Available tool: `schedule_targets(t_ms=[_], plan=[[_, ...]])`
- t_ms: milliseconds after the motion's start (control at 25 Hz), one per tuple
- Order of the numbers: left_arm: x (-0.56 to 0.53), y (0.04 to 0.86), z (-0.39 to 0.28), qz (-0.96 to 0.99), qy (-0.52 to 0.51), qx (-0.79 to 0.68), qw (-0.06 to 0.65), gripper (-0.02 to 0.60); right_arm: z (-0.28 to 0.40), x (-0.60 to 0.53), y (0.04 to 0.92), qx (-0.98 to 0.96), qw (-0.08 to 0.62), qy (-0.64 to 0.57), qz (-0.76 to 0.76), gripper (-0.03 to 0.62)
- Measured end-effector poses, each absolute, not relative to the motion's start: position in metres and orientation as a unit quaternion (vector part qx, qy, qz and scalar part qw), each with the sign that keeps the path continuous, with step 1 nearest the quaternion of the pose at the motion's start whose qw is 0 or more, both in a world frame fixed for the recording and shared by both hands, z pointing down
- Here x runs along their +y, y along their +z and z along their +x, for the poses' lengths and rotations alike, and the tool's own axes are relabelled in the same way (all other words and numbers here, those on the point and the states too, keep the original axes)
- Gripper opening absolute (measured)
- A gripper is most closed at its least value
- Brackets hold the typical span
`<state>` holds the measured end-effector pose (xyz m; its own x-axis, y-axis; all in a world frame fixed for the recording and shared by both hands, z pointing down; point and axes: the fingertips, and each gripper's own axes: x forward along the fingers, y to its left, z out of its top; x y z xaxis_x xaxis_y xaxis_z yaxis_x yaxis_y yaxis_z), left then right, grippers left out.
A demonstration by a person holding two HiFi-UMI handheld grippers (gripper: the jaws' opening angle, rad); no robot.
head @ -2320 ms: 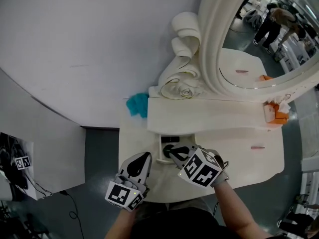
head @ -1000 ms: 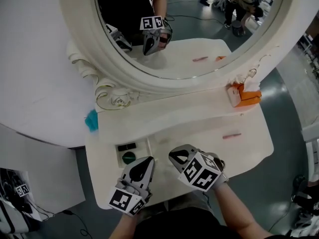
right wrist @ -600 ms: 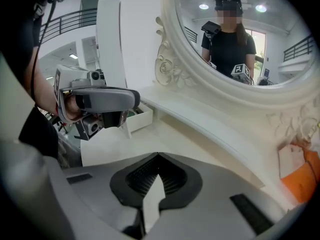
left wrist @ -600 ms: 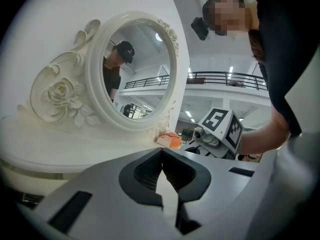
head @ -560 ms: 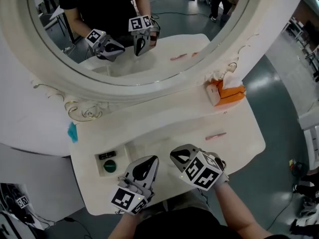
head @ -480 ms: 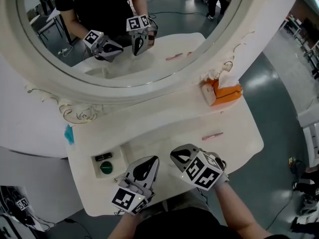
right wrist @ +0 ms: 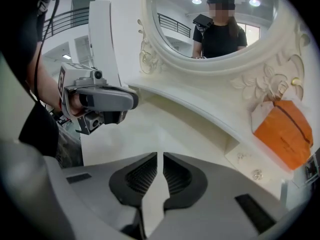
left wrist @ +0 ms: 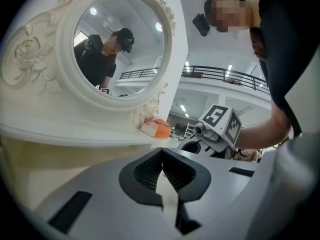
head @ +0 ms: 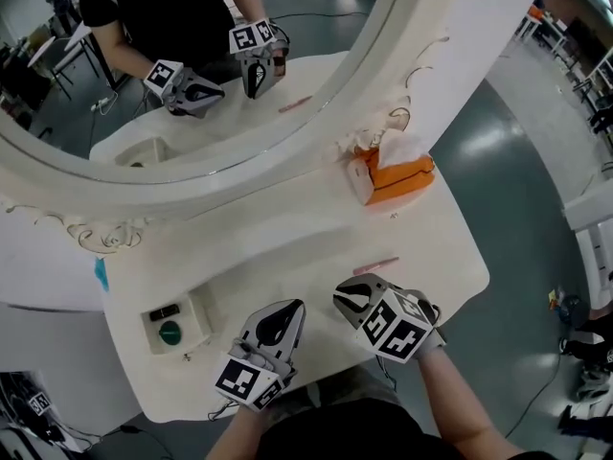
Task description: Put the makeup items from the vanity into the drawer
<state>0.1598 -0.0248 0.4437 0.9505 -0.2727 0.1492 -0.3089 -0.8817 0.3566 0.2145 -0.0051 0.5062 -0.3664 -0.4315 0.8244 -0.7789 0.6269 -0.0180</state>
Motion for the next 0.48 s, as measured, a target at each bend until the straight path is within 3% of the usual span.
schedule_targets(t_ms=[120, 280, 480], plan=[[-0.022, 0.451, 0.174, 0.968, 0.052, -0.15, 0.197, 0.015, 0.232, 0.0, 0.513, -0.794, 0.428, 0.21, 0.376, 0.033], [-0.021, 0.457, 0.191, 0.966, 0.054, -0.151, 0.202, 0.015, 0.252, 0.007, 0.526, -0.786, 0.451, 0.221, 0.361, 0.133], [-0.021, 0.46, 0.205, 0.965, 0.053, -0.158, 0.203, 0.015, 0.274, 0.007, 0.534, -0.78, 0.462, 0.222, 0.359, 0.147]])
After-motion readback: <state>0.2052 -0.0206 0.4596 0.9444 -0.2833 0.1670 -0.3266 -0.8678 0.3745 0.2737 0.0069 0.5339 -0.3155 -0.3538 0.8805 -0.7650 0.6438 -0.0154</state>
